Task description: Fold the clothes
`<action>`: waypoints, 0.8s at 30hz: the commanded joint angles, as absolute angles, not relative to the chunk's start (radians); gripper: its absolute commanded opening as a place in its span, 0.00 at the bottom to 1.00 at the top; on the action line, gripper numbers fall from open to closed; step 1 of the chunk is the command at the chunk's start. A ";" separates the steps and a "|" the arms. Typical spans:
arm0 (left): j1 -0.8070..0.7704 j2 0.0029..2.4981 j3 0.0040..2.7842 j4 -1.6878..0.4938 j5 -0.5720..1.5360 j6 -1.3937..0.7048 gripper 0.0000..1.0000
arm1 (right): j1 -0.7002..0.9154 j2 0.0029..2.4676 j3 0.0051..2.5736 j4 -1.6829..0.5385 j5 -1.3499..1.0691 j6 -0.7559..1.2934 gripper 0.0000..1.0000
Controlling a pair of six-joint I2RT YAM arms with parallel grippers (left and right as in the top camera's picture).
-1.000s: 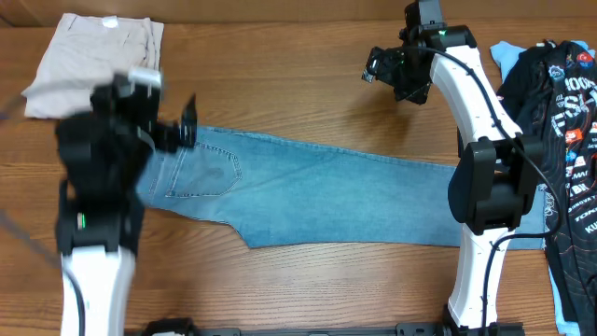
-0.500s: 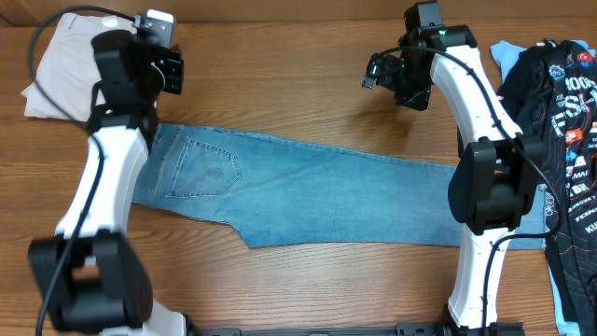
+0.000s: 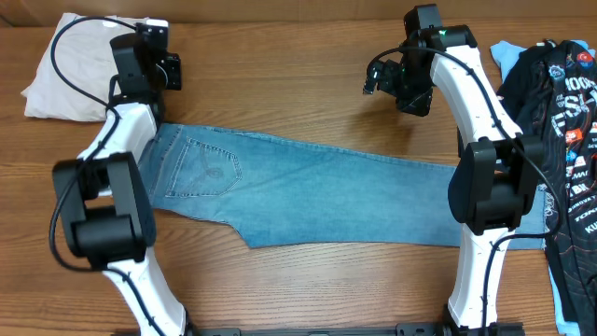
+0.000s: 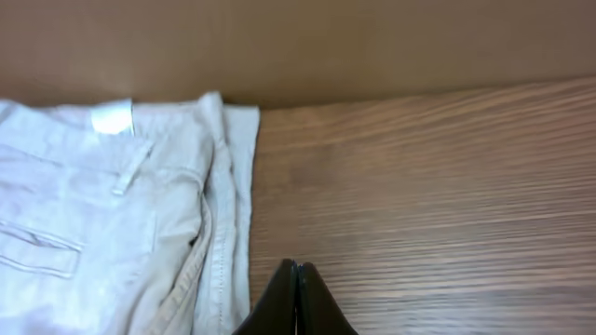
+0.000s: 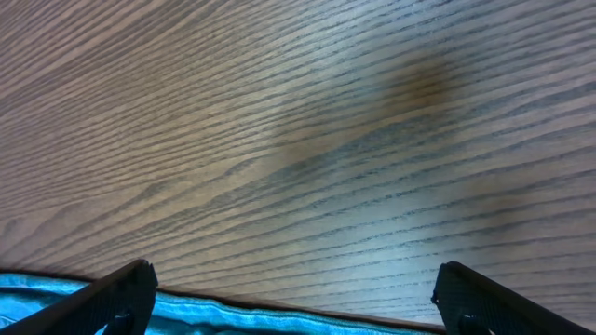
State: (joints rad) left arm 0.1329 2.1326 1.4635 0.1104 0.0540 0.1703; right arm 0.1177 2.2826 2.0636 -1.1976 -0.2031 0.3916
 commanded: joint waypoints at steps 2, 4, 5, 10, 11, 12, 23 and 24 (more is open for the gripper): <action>0.140 2.229 1.525 0.118 0.041 0.141 0.04 | 0.117 2.241 2.089 -1.207 -0.204 0.390 1.00; 0.142 2.263 1.560 0.117 0.041 0.141 0.04 | 0.117 2.241 2.089 -1.215 -0.204 0.391 1.00; 0.144 2.278 1.574 0.118 0.041 0.141 0.04 | 0.117 2.241 2.089 -1.219 -0.204 0.391 1.00; 0.144 2.340 1.634 0.112 0.046 0.130 0.04 | 0.117 2.241 2.089 -1.233 -0.204 0.391 1.00; 0.145 2.349 1.639 0.114 0.046 0.124 0.04 | 0.117 2.241 2.089 -1.235 -0.205 0.391 1.00; 0.145 2.352 1.641 0.113 0.045 0.122 0.04 | 0.117 2.241 2.089 -1.237 -0.204 0.391 1.00; 0.177 2.378 1.641 0.110 0.041 0.103 0.04 | 0.117 2.241 2.089 -1.237 -0.247 0.394 1.00; 0.182 2.381 1.641 0.109 0.041 0.103 0.04 | 0.117 2.241 2.089 -1.237 -0.249 0.394 1.00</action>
